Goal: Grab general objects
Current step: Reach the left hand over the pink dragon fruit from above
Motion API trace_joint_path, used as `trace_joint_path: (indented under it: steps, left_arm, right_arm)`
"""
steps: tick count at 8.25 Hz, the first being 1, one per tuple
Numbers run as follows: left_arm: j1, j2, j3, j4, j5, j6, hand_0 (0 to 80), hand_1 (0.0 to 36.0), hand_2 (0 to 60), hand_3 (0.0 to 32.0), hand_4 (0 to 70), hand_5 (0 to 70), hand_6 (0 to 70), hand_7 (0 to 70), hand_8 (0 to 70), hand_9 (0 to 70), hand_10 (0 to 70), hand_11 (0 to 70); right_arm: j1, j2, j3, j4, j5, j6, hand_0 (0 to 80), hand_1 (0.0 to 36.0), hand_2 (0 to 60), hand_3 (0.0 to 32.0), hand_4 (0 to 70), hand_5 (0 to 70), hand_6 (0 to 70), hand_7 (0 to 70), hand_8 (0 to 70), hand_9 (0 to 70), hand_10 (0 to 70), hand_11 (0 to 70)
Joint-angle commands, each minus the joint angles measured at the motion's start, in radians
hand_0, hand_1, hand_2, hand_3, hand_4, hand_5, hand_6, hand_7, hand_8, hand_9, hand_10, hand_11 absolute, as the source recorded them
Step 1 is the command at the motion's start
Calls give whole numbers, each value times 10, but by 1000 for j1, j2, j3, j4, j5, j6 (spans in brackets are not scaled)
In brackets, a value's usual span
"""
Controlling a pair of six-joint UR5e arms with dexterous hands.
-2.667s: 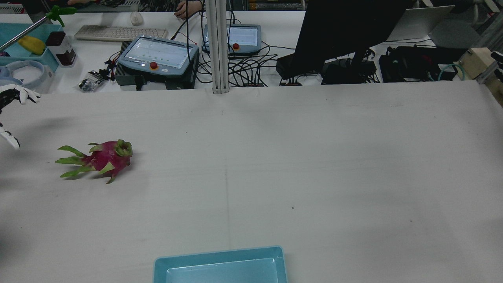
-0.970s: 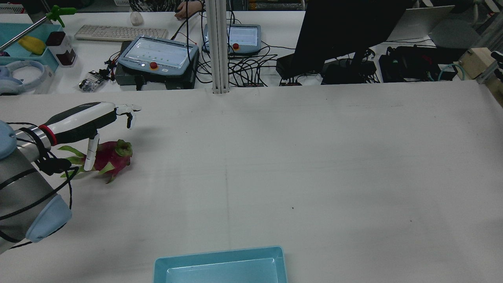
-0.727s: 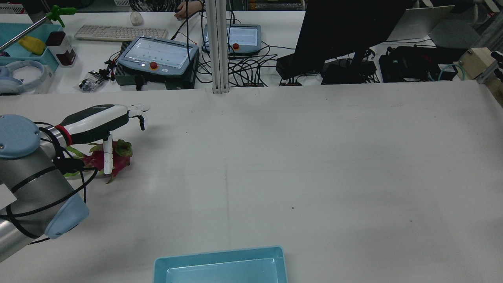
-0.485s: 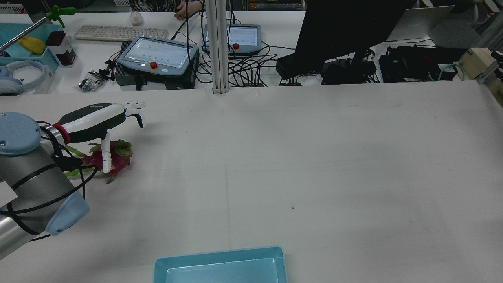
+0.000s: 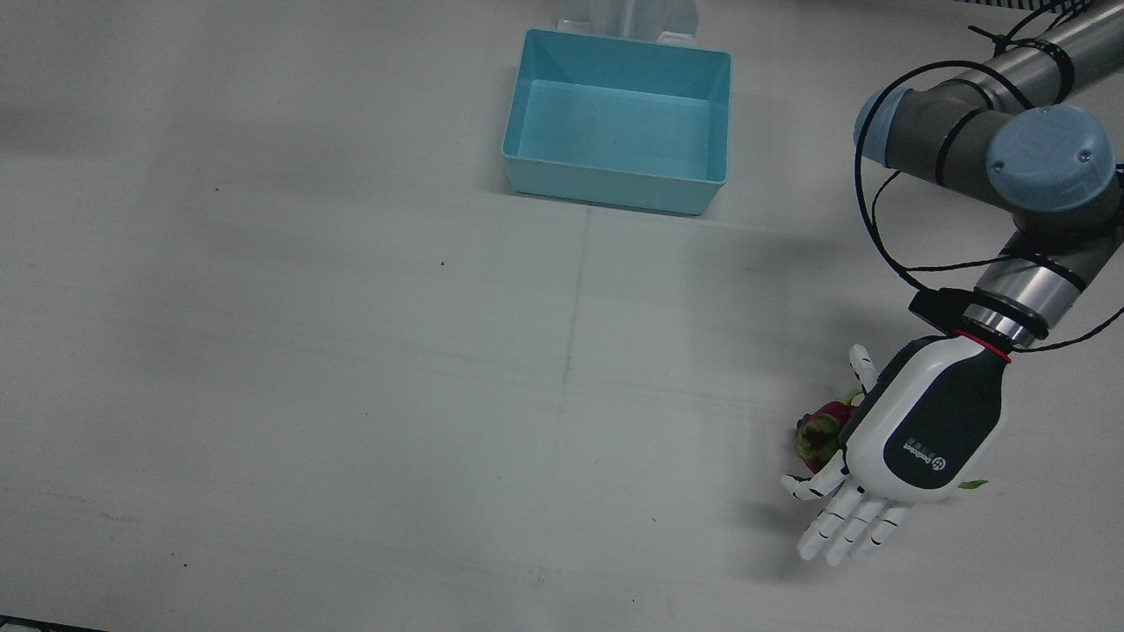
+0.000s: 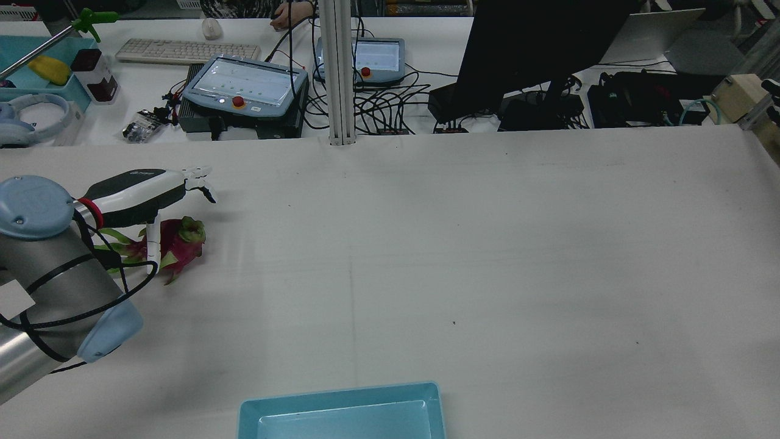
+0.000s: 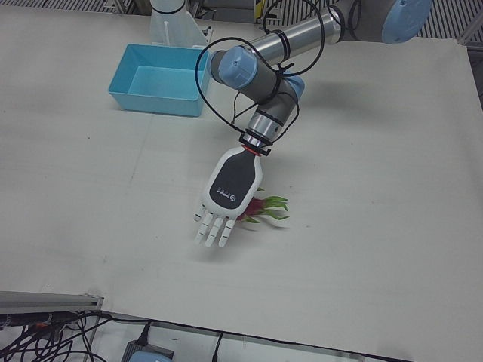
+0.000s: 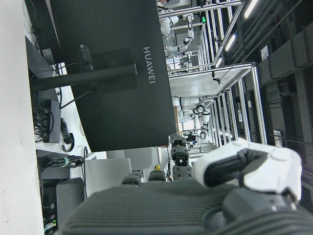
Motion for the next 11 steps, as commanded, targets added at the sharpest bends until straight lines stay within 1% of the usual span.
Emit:
trace_joint_path:
  steps: [1, 2, 3, 4, 5, 6, 7, 8, 9, 10, 11]
  left_arm:
    - [11, -6, 14, 7, -21, 17, 609, 360, 600, 64, 0, 341, 38, 54, 67, 20, 37, 93]
    - [11, -8, 51, -21, -24, 16, 618, 360, 600, 58, 2, 351, 40, 59, 70, 24, 37, 93]
    - [11, -8, 57, -24, -24, 16, 617, 360, 600, 46, 10, 372, 48, 69, 75, 29, 41, 99]
    - [11, -8, 62, -24, -24, 16, 603, 360, 600, 42, 8, 375, 51, 75, 77, 30, 42, 99]
    - [11, -8, 95, -32, -24, 13, 599, 360, 600, 42, 9, 370, 52, 79, 81, 34, 43, 99]
    - [10, -8, 99, -27, -23, 10, 599, 360, 600, 44, 9, 375, 52, 79, 81, 35, 43, 99]
    - [2, -8, 74, -5, -21, 4, 606, 360, 600, 46, 11, 382, 57, 80, 82, 34, 42, 99]
    - [-9, -5, 9, 2, -27, 8, 610, 360, 600, 42, 14, 387, 60, 79, 80, 33, 41, 98]
    - [-19, 6, -24, 6, -59, 11, 606, 360, 600, 48, 10, 376, 55, 72, 77, 26, 38, 93]
    - [-13, 20, -27, 3, -98, 16, 564, 360, 600, 62, 0, 343, 16, 48, 73, 15, 32, 81]
    - [-7, 26, -51, 2, -142, 17, 555, 360, 600, 74, 0, 334, 1, 44, 68, 7, 34, 82]
  right_arm:
    - [-1, 0, -2, 1, 0, 0, 0, 0, 0, 0, 0, 0, 0, 0, 0, 0, 0, 0]
    - [-1, 0, -1, 1, 0, -1, 0, 0, 0, 0, 0, 0, 0, 0, 0, 0, 0, 0]
    - [-1, 0, -2, 1, 0, 0, 0, 0, 0, 0, 0, 0, 0, 0, 0, 0, 0, 0]
    - [-1, 0, -2, 1, 0, 0, 0, 0, 0, 0, 0, 0, 0, 0, 0, 0, 0, 0]
    - [-1, 0, -2, 1, 0, 0, 0, 0, 0, 0, 0, 0, 0, 0, 0, 0, 0, 0]
    - [-1, 0, -1, 0, 0, -1, 0, 0, 0, 0, 0, 0, 0, 0, 0, 0, 0, 0]
    - [0, 0, -1, 1, 0, 0, 0, 0, 0, 0, 0, 0, 0, 0, 0, 0, 0, 0]
    - [0, 0, -1, 0, 0, 0, 0, 0, 0, 0, 0, 0, 0, 0, 0, 0, 0, 0]
    - [0, 0, -1, 0, 0, -1, 0, 0, 0, 0, 0, 0, 0, 0, 0, 0, 0, 0]
    - [0, 0, -1, 1, 0, -1, 0, 0, 0, 0, 0, 0, 0, 0, 0, 0, 0, 0]
    - [0, 0, -1, 1, 0, -1, 0, 0, 0, 0, 0, 0, 0, 0, 0, 0, 0, 0]
